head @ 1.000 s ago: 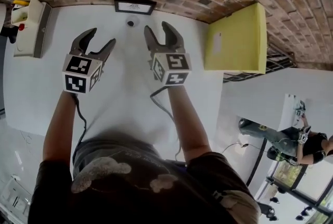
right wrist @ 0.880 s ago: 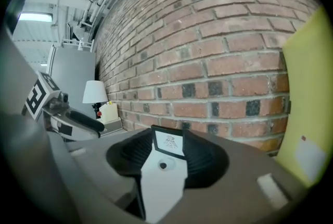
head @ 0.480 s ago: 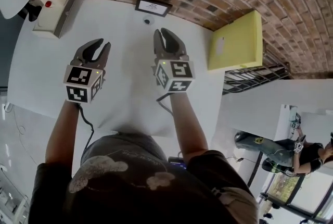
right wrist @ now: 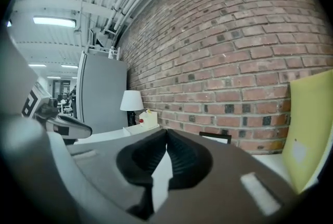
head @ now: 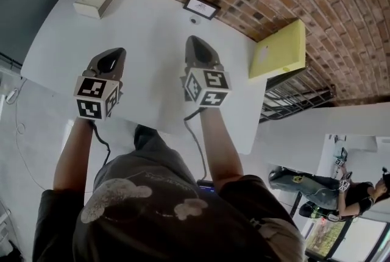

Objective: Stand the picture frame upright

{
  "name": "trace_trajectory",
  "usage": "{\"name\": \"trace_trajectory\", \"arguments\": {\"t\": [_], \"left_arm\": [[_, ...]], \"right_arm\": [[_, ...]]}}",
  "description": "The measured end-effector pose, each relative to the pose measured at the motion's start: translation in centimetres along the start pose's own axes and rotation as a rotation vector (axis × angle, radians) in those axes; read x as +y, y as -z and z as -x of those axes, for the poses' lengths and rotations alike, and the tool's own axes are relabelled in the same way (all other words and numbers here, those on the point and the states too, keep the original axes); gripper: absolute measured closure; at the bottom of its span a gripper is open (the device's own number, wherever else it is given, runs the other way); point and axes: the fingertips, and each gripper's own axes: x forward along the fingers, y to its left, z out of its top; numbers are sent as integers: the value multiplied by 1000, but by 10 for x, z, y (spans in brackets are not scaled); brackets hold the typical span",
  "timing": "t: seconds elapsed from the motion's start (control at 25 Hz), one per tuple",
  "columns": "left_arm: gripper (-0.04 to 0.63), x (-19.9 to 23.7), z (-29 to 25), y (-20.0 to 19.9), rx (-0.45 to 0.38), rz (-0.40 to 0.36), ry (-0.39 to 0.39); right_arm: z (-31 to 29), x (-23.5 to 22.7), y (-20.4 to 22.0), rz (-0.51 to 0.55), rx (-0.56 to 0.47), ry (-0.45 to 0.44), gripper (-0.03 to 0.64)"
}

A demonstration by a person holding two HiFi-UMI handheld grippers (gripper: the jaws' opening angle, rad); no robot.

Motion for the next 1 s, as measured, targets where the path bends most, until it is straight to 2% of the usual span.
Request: {"name": "trace_trajectory", "arguments": {"t": [0.32, 0.64, 1.0], "left_arm": [[584, -24, 88, 22, -42, 11, -33], [586, -61, 150, 34, -5, 40, -2], [586, -59, 209, 72, -19, 79, -31]], "right_arm": [[77, 60, 17, 45, 20, -62, 611], [147, 94, 21, 29, 72, -80, 611], [192, 134, 50, 37, 108, -84, 611]]}}
